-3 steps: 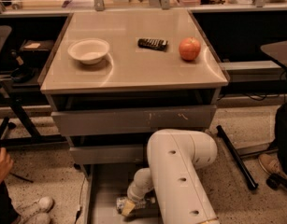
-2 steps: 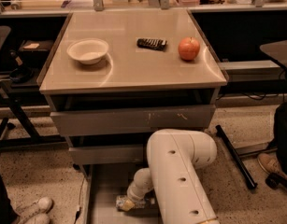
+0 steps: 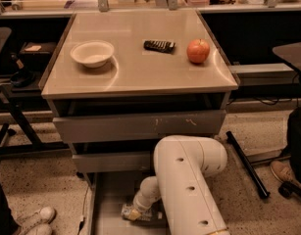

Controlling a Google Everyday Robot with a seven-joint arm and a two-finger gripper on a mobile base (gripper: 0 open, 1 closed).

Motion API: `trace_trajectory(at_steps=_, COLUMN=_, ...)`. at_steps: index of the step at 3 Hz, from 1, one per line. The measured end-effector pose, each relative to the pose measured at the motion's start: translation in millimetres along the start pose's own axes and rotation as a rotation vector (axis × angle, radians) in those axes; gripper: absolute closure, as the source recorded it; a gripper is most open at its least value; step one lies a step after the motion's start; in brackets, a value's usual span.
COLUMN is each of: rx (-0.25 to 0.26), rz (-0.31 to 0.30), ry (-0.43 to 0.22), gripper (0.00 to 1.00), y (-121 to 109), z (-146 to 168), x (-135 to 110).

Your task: Pick blue plastic bottle from bottom drawer and place on counter

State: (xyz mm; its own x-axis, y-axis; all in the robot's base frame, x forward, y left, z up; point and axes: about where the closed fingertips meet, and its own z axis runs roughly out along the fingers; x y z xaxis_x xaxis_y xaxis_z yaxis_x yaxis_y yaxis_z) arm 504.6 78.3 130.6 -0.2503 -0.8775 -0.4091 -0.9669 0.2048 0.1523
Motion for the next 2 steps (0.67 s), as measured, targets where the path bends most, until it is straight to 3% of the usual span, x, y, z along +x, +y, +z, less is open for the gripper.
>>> trace_trajectory(at_steps=1, rx=-0.026, rz=0.009, ry=-0.039, gripper=1.00, y=2.2, z=-24.9, x=-4.0)
trace_trajectory(at_steps=2, rx=-0.067, rz=0.047, ry=-0.122, gripper=1.00, y=9.6, z=-85.7, x=-11.8)
